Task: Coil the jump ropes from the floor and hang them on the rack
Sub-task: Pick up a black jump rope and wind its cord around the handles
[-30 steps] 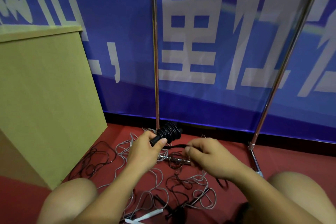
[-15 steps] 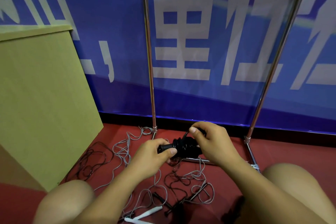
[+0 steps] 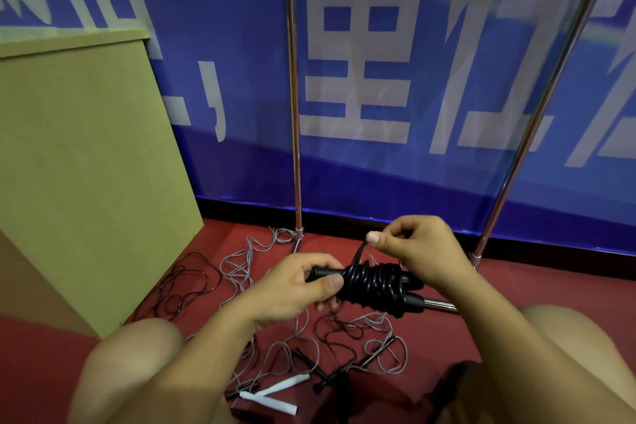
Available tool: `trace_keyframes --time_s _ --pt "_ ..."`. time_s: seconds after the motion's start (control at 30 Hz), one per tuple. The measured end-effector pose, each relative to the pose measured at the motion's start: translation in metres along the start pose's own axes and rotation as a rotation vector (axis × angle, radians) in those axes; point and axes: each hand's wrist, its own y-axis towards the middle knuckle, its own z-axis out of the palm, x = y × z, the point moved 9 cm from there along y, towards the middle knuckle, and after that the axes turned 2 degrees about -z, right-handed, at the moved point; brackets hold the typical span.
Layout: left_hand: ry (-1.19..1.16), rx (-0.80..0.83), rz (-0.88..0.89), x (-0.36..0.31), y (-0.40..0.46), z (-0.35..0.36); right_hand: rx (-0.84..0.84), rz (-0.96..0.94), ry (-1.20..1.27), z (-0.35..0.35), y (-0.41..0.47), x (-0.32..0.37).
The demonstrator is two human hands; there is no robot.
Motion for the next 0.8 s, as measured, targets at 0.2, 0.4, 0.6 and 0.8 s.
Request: trace_keyframes --time_s 0.2,0.4,0.6,0.8 --pt "-0.258 0.077 0.016 -0.004 -0.002 0.007 0.166 0.063 0.264 0.012 -0.007 0.004" --pt "-0.414 -0.033 -0.005 -0.004 -0.002 0.005 0.237 -0.052 0.164 0.027 -0.005 -0.001" --pt "-0.492 -0.169 -0.006 -0.001 0.0 -0.004 0.212 -0.164 -0.165 0.051 -0.013 0.003" --pt "-0.344 -0.39 -0.022 0.009 0.004 -0.022 0.345 -0.241 -0.272 0.076 -0.025 0.01"
